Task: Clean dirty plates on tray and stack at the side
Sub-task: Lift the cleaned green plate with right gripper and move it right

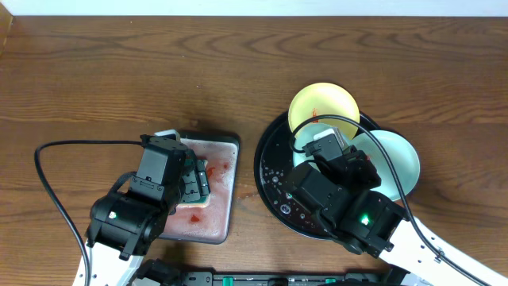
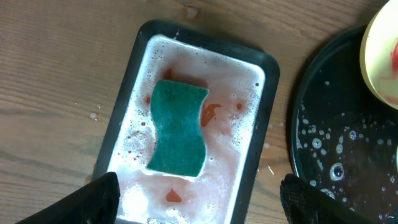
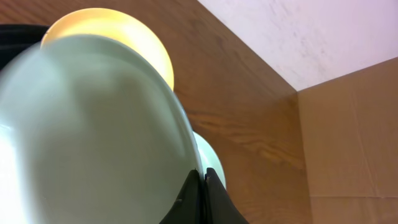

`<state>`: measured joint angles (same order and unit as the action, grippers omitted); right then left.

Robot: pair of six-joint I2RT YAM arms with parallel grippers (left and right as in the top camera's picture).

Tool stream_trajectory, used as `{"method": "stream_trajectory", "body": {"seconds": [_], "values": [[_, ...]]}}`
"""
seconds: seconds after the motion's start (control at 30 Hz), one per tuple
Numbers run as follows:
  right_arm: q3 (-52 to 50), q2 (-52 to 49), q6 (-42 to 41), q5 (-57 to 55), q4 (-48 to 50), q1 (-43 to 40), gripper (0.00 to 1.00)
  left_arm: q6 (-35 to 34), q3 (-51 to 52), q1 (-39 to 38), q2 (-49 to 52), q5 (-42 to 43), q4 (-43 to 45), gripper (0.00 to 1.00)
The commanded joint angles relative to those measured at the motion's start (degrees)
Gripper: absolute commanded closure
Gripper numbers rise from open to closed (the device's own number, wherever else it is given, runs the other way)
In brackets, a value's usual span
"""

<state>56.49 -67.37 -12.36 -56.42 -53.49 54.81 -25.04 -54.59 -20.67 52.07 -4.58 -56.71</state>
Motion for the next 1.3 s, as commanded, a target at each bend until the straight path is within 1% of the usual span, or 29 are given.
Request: {"method": "stream_trajectory", "body": {"seconds": [0.0, 0.03, 0.07, 0.1, 0.13, 0.2, 0.27, 0.4, 0.47, 0.57, 0.6, 0.67, 0.77, 0.83, 0.9, 1.0, 1.13, 1.27], "values": [[1.3, 0.7, 2.4, -1.0, 1.3, 0.4, 0.99, 0.6, -0.9, 0.3, 0.0, 0.1, -0.2, 0.17], [1.3, 0.7, 3.6, -1.7, 0.8, 0.5, 0.99, 0.6, -0.9, 0.3, 0.0, 0.1, -0.2, 0.17], [1.3, 0.7, 2.5, -3.3, 0.3, 0.4, 0.99, 0.6, -0.9, 0.3, 0.0, 0.1, -0.2, 0.17], [1.3, 0.7, -0.2, -4.4, -0.1, -0.1, 0.99, 0.6, -0.9, 0.3, 0.0, 0.1, -0.2, 0.17], [1.3, 0.9, -3.9, -3.1, -0.1, -1.2, 0.99, 0.6, -0.9, 0.3, 0.0, 0.1, -0.2, 0.17], [1.3, 0.8, -7.6, 2.6, 0.0, -3.4, 0.99, 0.6, -0.9, 0.3, 0.0, 0.1, -0.2, 0.17], [1.3, 0.9, -11.6, 10.5, 0.0, -8.1, 0.99, 0.6, -0.9, 0.3, 0.0, 0.1, -0.2, 0.17], [1.3, 1.2, -12.4, 23.4, 2.6, -18.5, 0.99, 0.6, -0.9, 0.3, 0.0, 0.1, -0.2, 0.17], [1.3, 1.7, -11.8, 31.4, 4.0, -25.0, 0.99, 0.6, -0.9, 0.3, 0.0, 0.1, -0.2, 0.17], [1.3, 2.4, -9.5, 46.0, 6.4, -38.1, 0.99, 0.6, -0.9, 0.3, 0.0, 0.1, -0.2, 0.17], [1.3, 2.4, -8.5, 52.4, 7.4, -45.2, 0.99, 0.6, -0.9, 0.3, 0.0, 0.1, -0.2, 0.17], [1.3, 2.1, -7.7, 59.8, 8.8, -55.8, 0.99, 0.6, -0.9, 0.3, 0.0, 0.1, -0.2, 0.17], [1.3, 0.9, -7.7, 67.1, 11.4, -69.2, 0.99, 0.6, -0.9, 0.3, 0.0, 0.1, -0.2, 0.17], [1.3, -0.6, -7.8, 69.9, 13.7, -77.2, 0.99, 0.6, -0.9, 0.3, 0.0, 0.1, -0.2, 0.17], [1.3, -2.8, -9.8, 70.4, 16.5, -84.0, 0.99, 0.6, -0.9, 0.3, 0.0, 0.1, -0.2, 0.17], [1.3, -7.1, -12.1, 70.4, 20.8, -91.4, 0.99, 0.6, -0.9, 0.3, 0.0, 0.1, -0.2, 0.17], [1.3, -14.2, -12.7, 69.2, 24.2, -98.0, 0.99, 0.6, -0.9, 0.3, 0.0, 0.1, -0.2, 0.17], [1.3, -21.3, -12.4, 65.7, 24.3, -100.2, 0.99, 0.6, -0.9, 0.3, 0.0, 0.1, -0.2, 0.17]]}}
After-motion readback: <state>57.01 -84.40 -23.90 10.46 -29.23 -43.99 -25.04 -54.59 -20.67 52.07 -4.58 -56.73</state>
